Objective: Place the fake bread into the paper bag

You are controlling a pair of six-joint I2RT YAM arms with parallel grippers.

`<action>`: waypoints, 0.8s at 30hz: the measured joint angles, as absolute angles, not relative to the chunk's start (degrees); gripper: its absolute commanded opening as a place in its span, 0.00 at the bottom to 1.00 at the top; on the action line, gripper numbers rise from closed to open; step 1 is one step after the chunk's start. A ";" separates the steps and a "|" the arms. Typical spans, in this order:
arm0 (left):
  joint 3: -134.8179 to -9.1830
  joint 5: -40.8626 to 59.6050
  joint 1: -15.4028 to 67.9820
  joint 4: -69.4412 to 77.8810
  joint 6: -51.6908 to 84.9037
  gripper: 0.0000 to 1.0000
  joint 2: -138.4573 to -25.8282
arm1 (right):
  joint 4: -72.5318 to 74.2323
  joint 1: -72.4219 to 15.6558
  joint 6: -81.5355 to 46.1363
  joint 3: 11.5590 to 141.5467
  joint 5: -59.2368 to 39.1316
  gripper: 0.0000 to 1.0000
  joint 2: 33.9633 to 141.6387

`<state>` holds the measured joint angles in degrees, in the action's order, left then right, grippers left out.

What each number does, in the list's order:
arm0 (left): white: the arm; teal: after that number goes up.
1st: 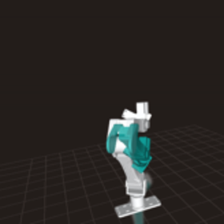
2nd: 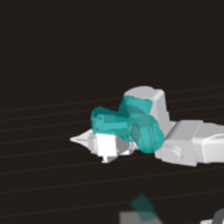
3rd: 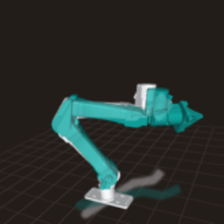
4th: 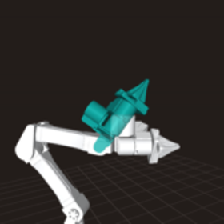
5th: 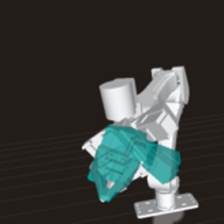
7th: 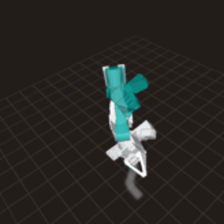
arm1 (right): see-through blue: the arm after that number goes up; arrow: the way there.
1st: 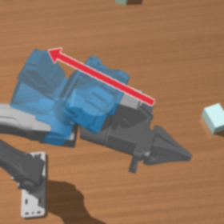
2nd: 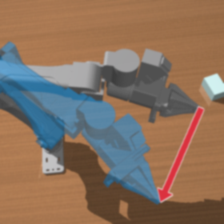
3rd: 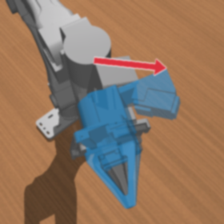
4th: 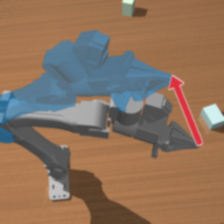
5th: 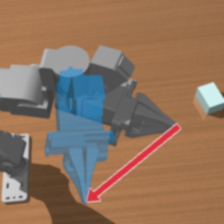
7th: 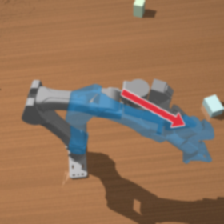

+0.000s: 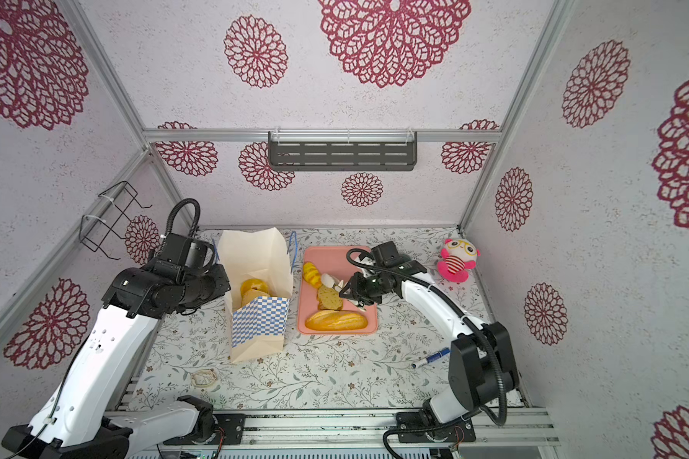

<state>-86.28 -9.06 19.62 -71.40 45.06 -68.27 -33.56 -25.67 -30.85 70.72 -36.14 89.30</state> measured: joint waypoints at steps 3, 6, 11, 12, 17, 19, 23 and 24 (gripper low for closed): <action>-86.17 -9.04 19.62 -71.35 45.06 0.00 -68.27 | -33.45 -27.14 -30.44 73.28 -35.77 0.41 93.01; -86.04 -9.06 19.62 -71.22 45.08 0.00 -68.23 | -33.50 -27.90 -29.54 76.90 -35.33 0.42 96.82; -85.82 -9.08 19.62 -71.02 45.12 0.00 -68.18 | -34.50 -27.97 -27.88 82.89 -33.52 0.42 101.89; -85.80 -9.08 19.62 -71.00 45.15 0.00 -68.16 | -34.89 -27.97 -27.44 83.85 -33.08 0.43 102.63; -85.73 -9.10 19.62 -71.00 45.28 0.00 -68.07 | -37.71 -27.97 -24.88 88.51 -31.44 0.43 106.34; -85.65 -9.15 19.62 -71.00 45.28 0.00 -67.99 | -38.72 -27.97 -23.88 89.97 -31.07 0.43 107.70; -85.60 -9.23 19.62 -71.02 45.25 0.00 -67.83 | -40.29 -27.97 -22.02 92.03 -30.57 0.43 110.19; -85.58 -9.30 19.62 -71.02 45.25 0.00 -67.83 | -40.62 -27.97 -21.76 92.31 -30.50 0.43 110.69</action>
